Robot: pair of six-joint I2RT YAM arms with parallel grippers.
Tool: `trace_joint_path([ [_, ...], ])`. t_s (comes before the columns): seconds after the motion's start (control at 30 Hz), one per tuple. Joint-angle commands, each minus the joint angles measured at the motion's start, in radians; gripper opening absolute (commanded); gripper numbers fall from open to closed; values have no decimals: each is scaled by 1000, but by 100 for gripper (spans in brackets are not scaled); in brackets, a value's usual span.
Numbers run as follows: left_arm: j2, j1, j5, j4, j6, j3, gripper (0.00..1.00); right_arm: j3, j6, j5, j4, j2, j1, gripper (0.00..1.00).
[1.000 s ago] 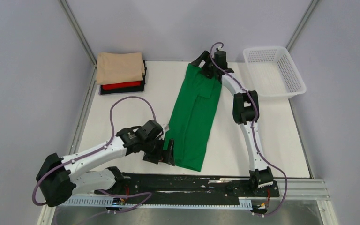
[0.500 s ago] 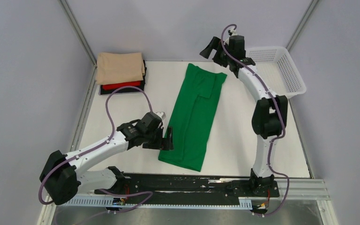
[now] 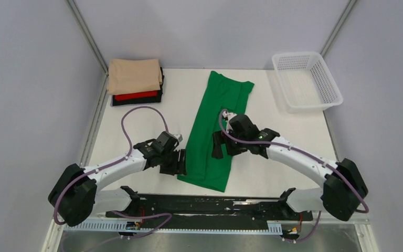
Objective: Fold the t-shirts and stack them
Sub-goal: Grab the bottom of the folded rectangular tshirt with both arms
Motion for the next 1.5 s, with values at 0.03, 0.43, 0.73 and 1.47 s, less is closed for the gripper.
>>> trace_joint_path([
  [0.03,54,2,82,117,-24,-30,59,-132,27,-90,-22,-163,147,84],
  [0.43,111,0,103,146,-20,-46,12,-214,90,23,-47,-11,354,62],
  [0.73,63,-9,125,154,-61,-82,0,-281,204,112,3,27,374,42],
  [1.47,-5,-286,10,135,-197,64,0,-225,398,255,-277,-279,328,0],
])
